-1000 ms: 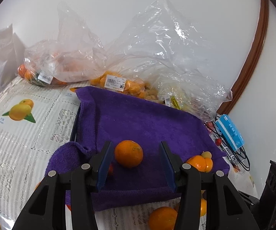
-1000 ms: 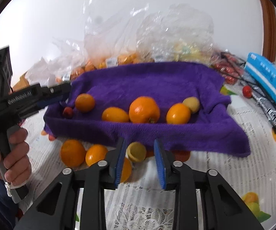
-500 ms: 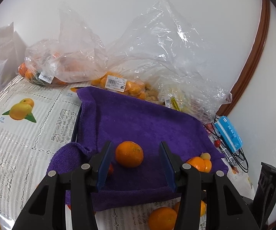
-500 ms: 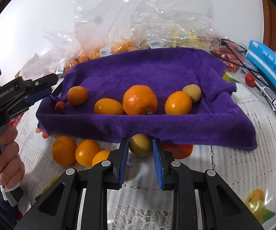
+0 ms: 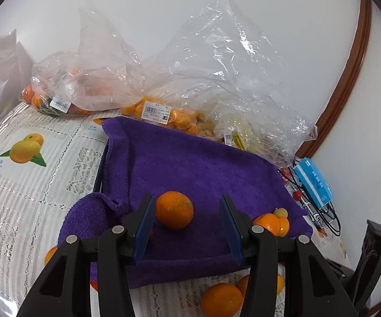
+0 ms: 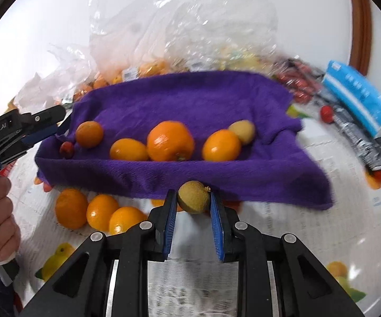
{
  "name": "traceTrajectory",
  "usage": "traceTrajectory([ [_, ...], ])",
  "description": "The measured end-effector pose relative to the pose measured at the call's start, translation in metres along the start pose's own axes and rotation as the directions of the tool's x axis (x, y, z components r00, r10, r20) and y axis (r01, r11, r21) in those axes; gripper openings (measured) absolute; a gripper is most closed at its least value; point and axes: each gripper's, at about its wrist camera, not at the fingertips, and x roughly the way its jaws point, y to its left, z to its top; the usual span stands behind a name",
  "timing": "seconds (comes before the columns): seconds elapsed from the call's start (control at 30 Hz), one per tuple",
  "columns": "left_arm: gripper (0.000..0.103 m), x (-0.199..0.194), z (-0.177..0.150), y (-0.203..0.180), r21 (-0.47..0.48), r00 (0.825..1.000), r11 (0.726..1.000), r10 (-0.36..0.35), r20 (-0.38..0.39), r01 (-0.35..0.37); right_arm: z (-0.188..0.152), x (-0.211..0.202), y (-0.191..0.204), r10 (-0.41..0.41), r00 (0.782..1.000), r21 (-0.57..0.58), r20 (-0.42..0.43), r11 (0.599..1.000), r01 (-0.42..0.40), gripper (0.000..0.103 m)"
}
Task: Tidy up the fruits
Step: 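Grasp a yellow-green round fruit in front of the towel with the right gripper, then close the left gripper on a large orange while the right gripper holds the yellow-green fruit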
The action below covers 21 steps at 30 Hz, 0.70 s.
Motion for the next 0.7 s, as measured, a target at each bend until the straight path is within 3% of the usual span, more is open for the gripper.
traceTrajectory([
  [0.13,0.047,-0.003,-0.004,-0.005,0.009,1.0,1.0,-0.015,-0.003,0.015,0.0,-0.003,-0.011,-0.088,0.996,-0.008,0.008,0.996,0.088,0.025],
  [0.23,0.047,-0.012,-0.015,-0.009,0.031,1.0,0.999,-0.029,-0.012,0.029,-0.001,-0.007,-0.019,-0.11,0.994,-0.01,0.015,0.994,0.11,0.025],
  [0.47,0.047,-0.034,-0.048,-0.016,0.098,0.997,0.993,-0.059,-0.044,0.063,0.0,0.004,-0.041,-0.09,0.994,0.077,-0.056,0.993,0.094,0.026],
  [0.7,0.049,-0.026,-0.065,-0.033,0.175,0.994,0.982,-0.049,-0.1,0.066,-0.001,-0.008,-0.04,-0.085,0.996,0.101,0.002,0.991,0.085,0.025],
])
